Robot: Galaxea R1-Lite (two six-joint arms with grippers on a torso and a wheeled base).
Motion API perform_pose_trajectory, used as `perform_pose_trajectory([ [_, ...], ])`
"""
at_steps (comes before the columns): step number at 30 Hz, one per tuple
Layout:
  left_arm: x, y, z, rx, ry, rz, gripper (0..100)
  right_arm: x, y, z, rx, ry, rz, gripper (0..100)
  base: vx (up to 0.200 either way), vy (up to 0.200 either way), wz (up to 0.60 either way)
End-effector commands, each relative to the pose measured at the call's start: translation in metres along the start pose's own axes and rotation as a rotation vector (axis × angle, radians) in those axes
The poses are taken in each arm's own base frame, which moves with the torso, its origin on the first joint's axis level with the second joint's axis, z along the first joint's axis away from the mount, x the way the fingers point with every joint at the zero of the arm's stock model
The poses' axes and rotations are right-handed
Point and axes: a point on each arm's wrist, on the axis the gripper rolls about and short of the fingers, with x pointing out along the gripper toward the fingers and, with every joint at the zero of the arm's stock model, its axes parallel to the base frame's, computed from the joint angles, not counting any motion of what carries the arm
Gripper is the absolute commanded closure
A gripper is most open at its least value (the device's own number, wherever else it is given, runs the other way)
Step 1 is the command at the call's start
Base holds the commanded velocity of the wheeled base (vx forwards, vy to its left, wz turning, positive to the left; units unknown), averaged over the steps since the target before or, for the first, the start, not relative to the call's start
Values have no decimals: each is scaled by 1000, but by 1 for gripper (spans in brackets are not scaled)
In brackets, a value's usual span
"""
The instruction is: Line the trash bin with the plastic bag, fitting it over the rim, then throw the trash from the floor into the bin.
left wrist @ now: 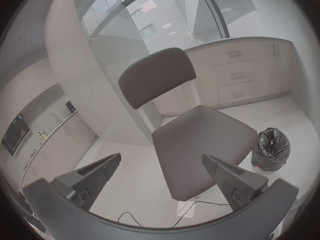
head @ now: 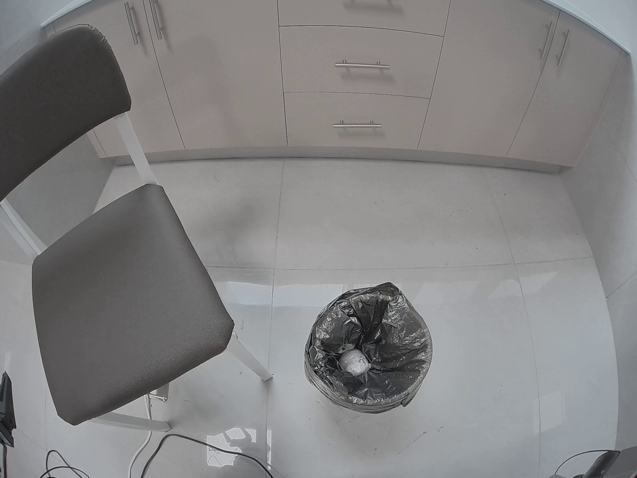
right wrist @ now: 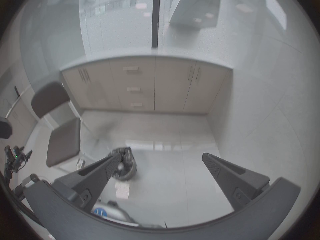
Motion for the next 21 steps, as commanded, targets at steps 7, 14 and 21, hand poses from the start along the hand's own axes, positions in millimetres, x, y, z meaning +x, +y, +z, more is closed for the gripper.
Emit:
perform_pose_trajectory([
  [7,13,-24,-74,-100,-100,67,0,-68,-17,-151,-8,-599,-168,0,0,0,0],
  [14,16,-29,-75,-108,-176,-74,0,-51,-15,-184,-43,-590,-177,0,0,0,0],
  [21,11,-34,-75,-102,-238,-337,0,-42,-13,-196,-54,-559,-176,0,0,0,0],
])
